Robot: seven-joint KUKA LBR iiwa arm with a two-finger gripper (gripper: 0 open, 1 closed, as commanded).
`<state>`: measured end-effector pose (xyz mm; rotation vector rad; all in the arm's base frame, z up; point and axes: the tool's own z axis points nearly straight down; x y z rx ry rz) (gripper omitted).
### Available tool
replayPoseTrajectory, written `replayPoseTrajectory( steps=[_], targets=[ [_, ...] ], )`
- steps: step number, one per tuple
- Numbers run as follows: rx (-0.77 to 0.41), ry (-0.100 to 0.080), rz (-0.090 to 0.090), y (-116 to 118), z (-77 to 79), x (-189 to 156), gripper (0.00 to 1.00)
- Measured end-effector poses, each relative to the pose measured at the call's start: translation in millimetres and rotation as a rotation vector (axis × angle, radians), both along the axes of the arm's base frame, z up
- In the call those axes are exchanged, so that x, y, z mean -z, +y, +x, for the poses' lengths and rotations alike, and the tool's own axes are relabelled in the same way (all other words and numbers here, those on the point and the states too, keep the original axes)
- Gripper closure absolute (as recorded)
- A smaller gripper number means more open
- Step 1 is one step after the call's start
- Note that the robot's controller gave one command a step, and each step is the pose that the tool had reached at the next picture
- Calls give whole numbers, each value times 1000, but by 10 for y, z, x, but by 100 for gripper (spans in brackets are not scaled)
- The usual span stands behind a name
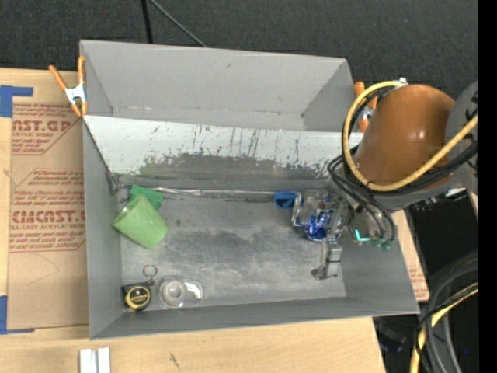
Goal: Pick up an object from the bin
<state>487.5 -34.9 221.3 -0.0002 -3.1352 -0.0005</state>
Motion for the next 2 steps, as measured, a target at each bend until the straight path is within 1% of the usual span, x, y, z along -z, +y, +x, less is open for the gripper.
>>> replayPoseTrajectory(
  steps=[1, 2],
  targets=[
    [-68, -7, -2, -619, 631, 695, 0],
    [19, -16, -5, -1015, 722, 1498, 0]
  ],
)
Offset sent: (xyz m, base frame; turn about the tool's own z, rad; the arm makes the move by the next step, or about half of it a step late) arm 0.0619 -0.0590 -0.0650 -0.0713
